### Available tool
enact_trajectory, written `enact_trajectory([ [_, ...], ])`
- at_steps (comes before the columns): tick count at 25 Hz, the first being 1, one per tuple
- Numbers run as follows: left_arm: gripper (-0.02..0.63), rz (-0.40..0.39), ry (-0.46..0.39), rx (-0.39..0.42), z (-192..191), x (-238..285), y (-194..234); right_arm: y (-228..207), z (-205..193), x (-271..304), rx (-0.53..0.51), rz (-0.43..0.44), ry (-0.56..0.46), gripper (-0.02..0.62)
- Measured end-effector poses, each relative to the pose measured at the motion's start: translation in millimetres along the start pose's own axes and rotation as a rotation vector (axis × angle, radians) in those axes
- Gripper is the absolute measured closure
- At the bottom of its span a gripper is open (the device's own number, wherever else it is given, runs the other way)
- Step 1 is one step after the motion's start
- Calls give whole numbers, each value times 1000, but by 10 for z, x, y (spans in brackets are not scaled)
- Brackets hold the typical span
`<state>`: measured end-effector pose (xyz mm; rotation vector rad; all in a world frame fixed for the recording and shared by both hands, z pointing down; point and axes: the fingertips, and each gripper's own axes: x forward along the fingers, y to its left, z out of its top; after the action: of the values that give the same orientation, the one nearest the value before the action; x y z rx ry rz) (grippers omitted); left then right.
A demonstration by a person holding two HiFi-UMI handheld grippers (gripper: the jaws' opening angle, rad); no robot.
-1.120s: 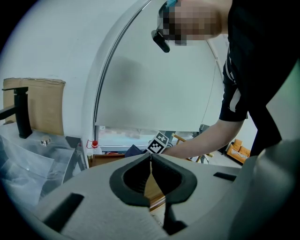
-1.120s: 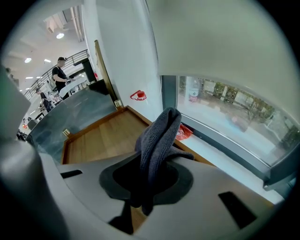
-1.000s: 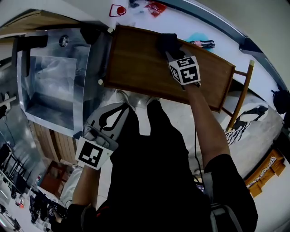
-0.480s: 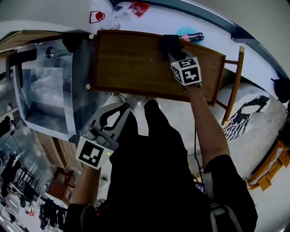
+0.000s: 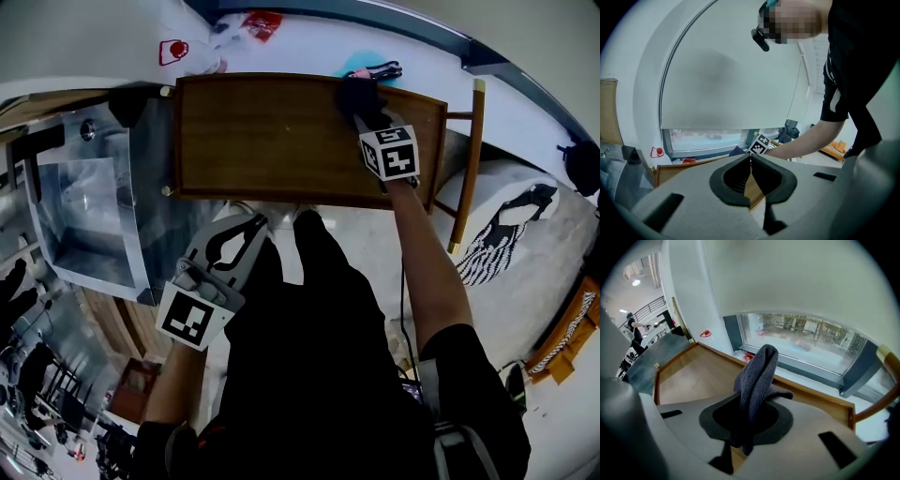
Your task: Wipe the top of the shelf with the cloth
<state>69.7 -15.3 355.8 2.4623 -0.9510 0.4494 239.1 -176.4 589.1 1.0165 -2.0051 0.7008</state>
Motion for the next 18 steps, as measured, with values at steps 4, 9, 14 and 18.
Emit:
enact_trajectory([
  [4,578,-24,8,4,26,137,-65,-216,-107,-85,31,-28,2,540],
  [9,578,-57,20,23,63,309,-149,-481,-242,-182,77,-68,2,540],
  [14,578,-80,23,34,116,445,-189,-697,-355,-287,105,-106,10,540],
  [18,578,-100,27,44,155,532,-213,-852,-429,-369,125,-138,17,540],
])
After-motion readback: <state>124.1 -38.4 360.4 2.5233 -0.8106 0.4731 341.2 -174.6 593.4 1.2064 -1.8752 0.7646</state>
